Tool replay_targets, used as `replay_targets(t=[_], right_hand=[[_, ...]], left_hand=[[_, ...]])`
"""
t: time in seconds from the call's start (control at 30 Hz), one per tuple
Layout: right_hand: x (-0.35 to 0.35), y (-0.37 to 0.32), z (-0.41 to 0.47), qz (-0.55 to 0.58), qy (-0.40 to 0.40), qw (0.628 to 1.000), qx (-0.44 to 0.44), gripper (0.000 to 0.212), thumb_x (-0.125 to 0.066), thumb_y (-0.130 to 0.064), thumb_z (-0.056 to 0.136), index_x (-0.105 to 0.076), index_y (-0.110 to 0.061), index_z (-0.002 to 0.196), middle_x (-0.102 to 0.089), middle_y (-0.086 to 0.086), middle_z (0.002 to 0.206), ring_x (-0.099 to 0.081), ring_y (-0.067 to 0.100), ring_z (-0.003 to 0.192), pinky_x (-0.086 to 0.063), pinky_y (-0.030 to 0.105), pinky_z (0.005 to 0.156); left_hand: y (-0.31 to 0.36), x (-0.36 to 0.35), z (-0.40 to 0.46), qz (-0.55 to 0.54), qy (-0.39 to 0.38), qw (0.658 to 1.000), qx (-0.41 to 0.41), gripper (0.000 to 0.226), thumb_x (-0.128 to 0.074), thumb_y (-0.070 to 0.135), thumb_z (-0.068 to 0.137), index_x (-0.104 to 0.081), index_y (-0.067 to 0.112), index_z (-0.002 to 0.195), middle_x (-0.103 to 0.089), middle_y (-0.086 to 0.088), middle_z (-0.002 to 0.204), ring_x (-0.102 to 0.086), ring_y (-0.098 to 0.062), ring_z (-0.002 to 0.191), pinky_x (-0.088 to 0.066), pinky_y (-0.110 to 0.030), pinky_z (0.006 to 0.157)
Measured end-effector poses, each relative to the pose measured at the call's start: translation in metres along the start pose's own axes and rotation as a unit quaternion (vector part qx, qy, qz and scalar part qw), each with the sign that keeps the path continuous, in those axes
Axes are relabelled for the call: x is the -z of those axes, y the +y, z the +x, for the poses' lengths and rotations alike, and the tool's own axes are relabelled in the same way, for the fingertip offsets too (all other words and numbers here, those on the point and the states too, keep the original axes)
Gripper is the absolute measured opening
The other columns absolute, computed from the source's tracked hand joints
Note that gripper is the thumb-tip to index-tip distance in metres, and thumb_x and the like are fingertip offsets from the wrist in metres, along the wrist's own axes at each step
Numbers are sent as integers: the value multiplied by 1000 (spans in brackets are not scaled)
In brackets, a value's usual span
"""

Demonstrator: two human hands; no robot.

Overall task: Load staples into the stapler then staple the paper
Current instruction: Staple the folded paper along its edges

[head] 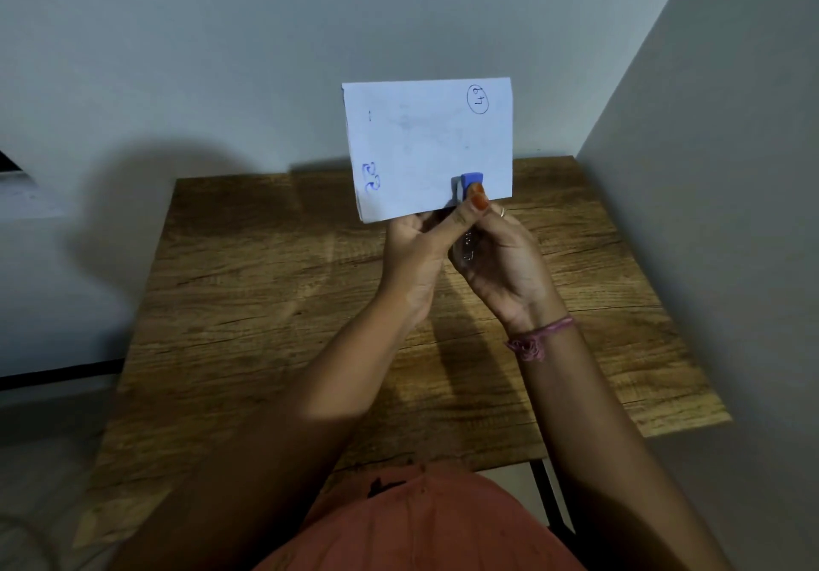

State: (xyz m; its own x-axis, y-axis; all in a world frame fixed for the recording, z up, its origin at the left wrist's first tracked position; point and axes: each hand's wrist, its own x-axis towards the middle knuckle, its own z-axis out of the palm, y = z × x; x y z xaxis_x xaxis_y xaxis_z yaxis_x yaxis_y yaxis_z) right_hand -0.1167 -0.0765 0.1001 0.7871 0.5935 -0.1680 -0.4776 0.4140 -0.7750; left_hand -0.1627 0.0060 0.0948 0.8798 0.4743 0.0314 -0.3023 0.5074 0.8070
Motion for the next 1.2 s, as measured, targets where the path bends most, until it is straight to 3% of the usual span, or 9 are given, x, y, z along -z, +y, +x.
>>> replay_targets(t=[0.13,0.23,0.37,0.57,0.67,0.77,0.9,1.0,1.2], right_hand=[[-5,1,-2,-8,9,1000,7,21,-67,-20,76,-55,-11,90,-46,11,85,-43,20,80,-30,28,70],[-5,0,-4,9,-1,1000,11,16,-64,-18,76,-53,-13,86,-53,7,86,-52,16,81,-39,26,73],[-8,2,-6,-20,22,999,27,13,-58,-11,89,-53,-14,77,-58,-2,70,-56,8,64,-42,20,54],[-11,6,-7,-10,42,999,30,15,-57,-8,91,-57,-13,76,-60,5,82,-55,22,90,-40,32,76],[-11,3,-8,30,21,999,29,10,-62,-13,86,-62,-13,76,-65,5,88,-61,16,90,-45,28,81],[-12,-2,-12,46,-15,998,34,18,-65,-22,79,-60,-9,91,-61,8,93,-60,16,89,-46,29,86],[-5,-12,-17,34,-23,999,26,15,-58,-25,87,-63,-13,92,-67,0,88,-61,8,83,-49,18,70],[0,-21,-22,43,-31,998,21,15,-54,-23,91,-66,-15,89,-70,-7,77,-64,2,73,-49,14,59],[6,-26,-25,-22,-29,999,11,15,-59,-27,84,-69,-17,87,-68,-10,70,-60,1,62,-46,14,52]], left_hand=[[0,-3,-1,17,6,1000,4,37,-74,4,75,-63,4,109,-71,-7,100,-66,-20,97,-51,-35,92],[4,-6,-2,15,25,999,19,47,-77,11,71,-61,-5,112,-68,-11,99,-65,-24,97,-50,-37,91],[7,-8,-4,6,50,998,31,52,-77,8,72,-57,-5,118,-63,-22,113,-60,-38,108,-45,-46,98],[6,-7,-4,26,54,996,59,47,-71,8,80,-54,-13,119,-57,-32,122,-55,-44,116,-42,-48,101],[9,-8,-6,2,17,997,76,31,-57,14,92,-57,-6,115,-58,-27,115,-56,-36,108,-49,-36,91],[13,-7,-6,-32,5,996,87,40,-42,24,100,-56,-10,116,-63,-26,107,-62,-30,99,-54,-32,82],[22,-5,-2,-49,10,997,63,45,-43,17,99,-38,-12,134,-55,-29,128,-63,-28,107,-52,-35,94],[29,0,2,-23,-17,998,51,42,-43,13,99,-39,-2,137,-55,-23,131,-61,-29,114,-47,-41,100],[44,9,7,53,-51,996,52,27,-45,12,98,-50,6,123,-68,-5,112,-68,-21,102,-56,-33,86]])
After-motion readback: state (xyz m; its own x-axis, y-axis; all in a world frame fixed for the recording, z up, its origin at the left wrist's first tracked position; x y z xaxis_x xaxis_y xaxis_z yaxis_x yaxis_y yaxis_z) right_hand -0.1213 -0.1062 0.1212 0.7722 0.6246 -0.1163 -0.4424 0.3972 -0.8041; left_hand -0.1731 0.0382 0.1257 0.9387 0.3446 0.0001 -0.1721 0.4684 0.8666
